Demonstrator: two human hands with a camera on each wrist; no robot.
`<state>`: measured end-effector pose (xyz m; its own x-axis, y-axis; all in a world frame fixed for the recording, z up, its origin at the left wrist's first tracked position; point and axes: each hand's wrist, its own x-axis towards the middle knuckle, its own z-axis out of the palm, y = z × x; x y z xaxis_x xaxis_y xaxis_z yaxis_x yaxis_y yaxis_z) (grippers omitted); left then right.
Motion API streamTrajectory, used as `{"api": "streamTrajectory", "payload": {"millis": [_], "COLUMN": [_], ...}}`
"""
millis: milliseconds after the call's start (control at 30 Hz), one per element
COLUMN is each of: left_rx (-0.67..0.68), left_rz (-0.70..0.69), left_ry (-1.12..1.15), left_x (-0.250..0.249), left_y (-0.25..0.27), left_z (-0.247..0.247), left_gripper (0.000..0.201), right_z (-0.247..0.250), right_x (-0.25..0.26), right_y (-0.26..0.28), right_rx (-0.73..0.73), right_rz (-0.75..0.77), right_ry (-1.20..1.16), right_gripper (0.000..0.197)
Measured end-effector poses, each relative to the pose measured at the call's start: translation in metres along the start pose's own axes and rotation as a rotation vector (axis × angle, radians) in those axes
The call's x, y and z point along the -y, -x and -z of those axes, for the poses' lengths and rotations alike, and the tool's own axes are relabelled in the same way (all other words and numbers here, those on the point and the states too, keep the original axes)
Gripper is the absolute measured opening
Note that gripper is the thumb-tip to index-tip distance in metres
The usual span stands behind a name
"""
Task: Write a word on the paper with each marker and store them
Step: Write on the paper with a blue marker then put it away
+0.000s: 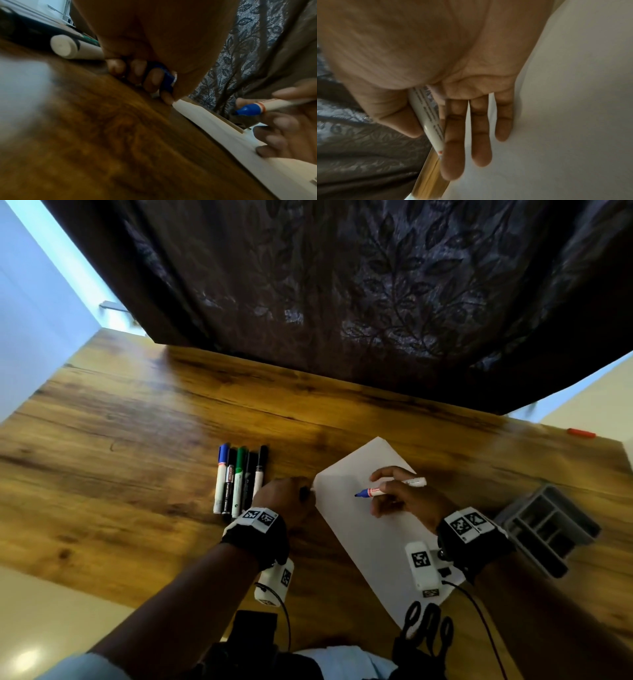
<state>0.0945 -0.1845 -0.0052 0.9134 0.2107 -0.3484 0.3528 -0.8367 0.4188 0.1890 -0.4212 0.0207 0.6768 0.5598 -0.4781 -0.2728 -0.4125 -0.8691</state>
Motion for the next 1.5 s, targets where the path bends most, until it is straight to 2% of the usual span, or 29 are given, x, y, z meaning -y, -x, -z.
{"api": "streamTrajectory", "payload": {"millis": [100, 233, 400, 533, 700, 900, 1233, 1500], "left_rx": [0.077, 0.101, 0.056, 0.023, 0.032, 0.004, 0.063, 0.065], "left_rz": [0.048, 0.066, 0.042, 0.086, 0.076, 0.073, 0.07, 0.062], "left_ry": [0.017, 0.021, 0.002, 0.038, 0.053, 0.099, 0.095, 0.109], "left_x": [-0.001, 0.002, 0.006, 0.007, 0.007, 0.01, 0.013, 0.012], "left_y": [-0.005, -0.01, -0.015, -0.02, -0.02, -0.022, -0.026, -0.026], "left_z": [0.002, 0.002, 0.002, 0.004, 0.004, 0.007, 0.016, 0.023], "left_gripper": [0.027, 0.027, 0.03, 0.036, 0.032, 0.031, 0.024, 0.021], "right_z": [-0.018, -0.047, -0.056, -0.063, -0.072, -0.079, -0.084, -0.085], "right_x": [0.008, 0.008, -0.009, -0.023, -0.029, -0.033, -0.032, -0.033], "right_y": [-0.014, -0.04, -0.053, -0.057, -0.064, -0.066, -0.066, -0.067], "right_rx": [-0.047, -0.07, -0.1, -0.172, -0.305, -0.337, -0.339, -0.328], "right_rz": [0.067, 0.113, 0.281, 0.388, 0.495, 0.528, 0.514, 0.518], "right_ry": [-0.057, -0.201, 0.037, 0.184, 0.289, 0.281, 0.218, 0.269], "right_gripper": [0.015, 0.014, 0.001, 0.01, 0.009, 0.013, 0.008, 0.012]}}
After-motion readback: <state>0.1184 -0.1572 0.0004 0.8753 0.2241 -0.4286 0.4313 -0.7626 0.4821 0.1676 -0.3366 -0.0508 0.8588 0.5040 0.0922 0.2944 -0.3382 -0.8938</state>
